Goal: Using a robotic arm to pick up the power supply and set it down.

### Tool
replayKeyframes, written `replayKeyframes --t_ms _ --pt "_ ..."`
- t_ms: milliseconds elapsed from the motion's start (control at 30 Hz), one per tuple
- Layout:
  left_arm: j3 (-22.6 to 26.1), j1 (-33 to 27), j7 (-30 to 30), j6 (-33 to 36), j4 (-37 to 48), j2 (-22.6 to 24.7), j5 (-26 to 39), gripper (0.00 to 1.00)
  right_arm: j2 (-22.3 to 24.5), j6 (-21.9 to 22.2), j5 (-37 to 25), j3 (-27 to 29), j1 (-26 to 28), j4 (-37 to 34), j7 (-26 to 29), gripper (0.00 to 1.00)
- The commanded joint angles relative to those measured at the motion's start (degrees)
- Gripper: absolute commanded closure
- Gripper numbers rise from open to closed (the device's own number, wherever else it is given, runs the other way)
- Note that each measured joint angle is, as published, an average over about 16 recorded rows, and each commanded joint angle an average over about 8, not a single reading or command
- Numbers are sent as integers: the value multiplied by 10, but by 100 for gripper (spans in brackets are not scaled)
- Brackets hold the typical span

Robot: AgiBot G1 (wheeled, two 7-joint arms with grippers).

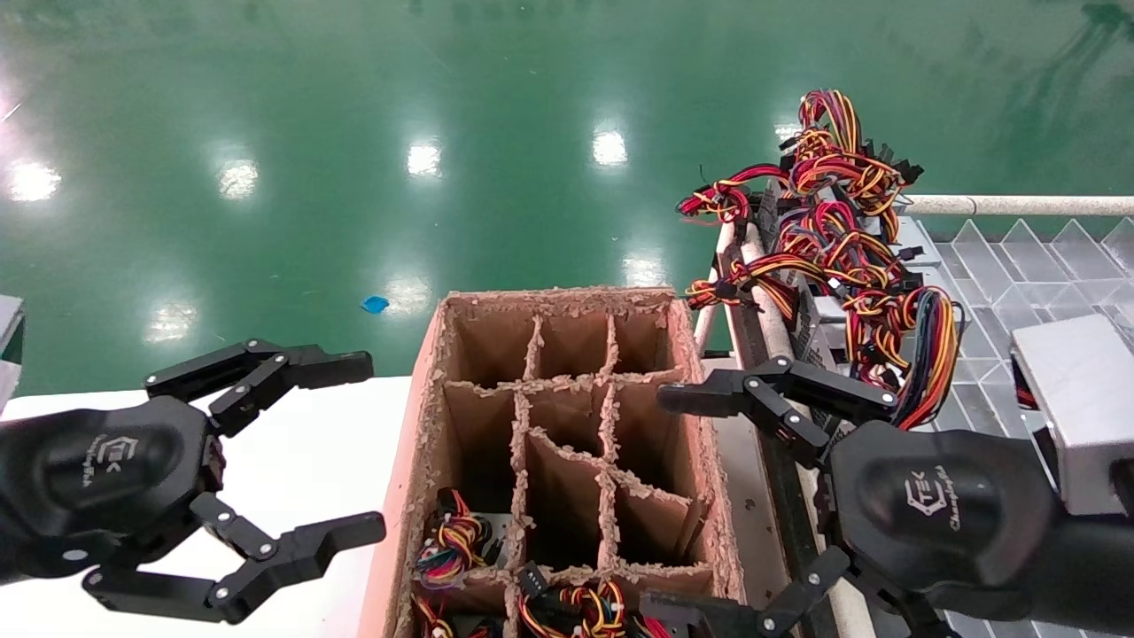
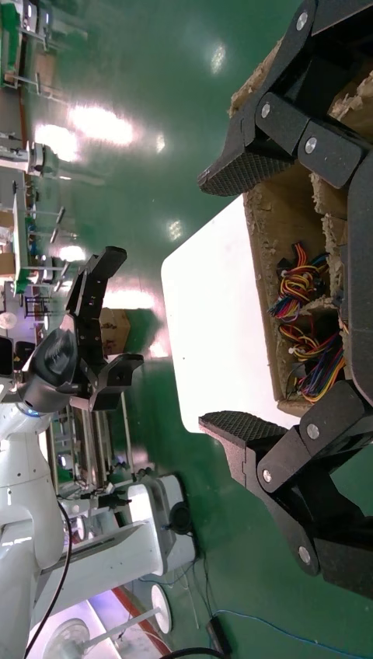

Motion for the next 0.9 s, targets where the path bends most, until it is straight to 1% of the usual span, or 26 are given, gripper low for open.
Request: replayKeyframes --t_ms 33,400,567,667,900 --pt "0 0 0 0 0 0 0 0 0 0 0 0 0 0 0 0" --pt "0 0 0 0 0 0 0 0 0 0 0 0 0 0 0 0" --pt "0 0 0 0 0 0 0 62 1 0 -3 -1 0 1 -1 0" --pt "0 0 0 0 0 0 0 99 4 3 -19 -5 4 7 -2 0" --pt "0 0 0 0 0 0 0 100 7 6 -115 -40 36 30 1 0"
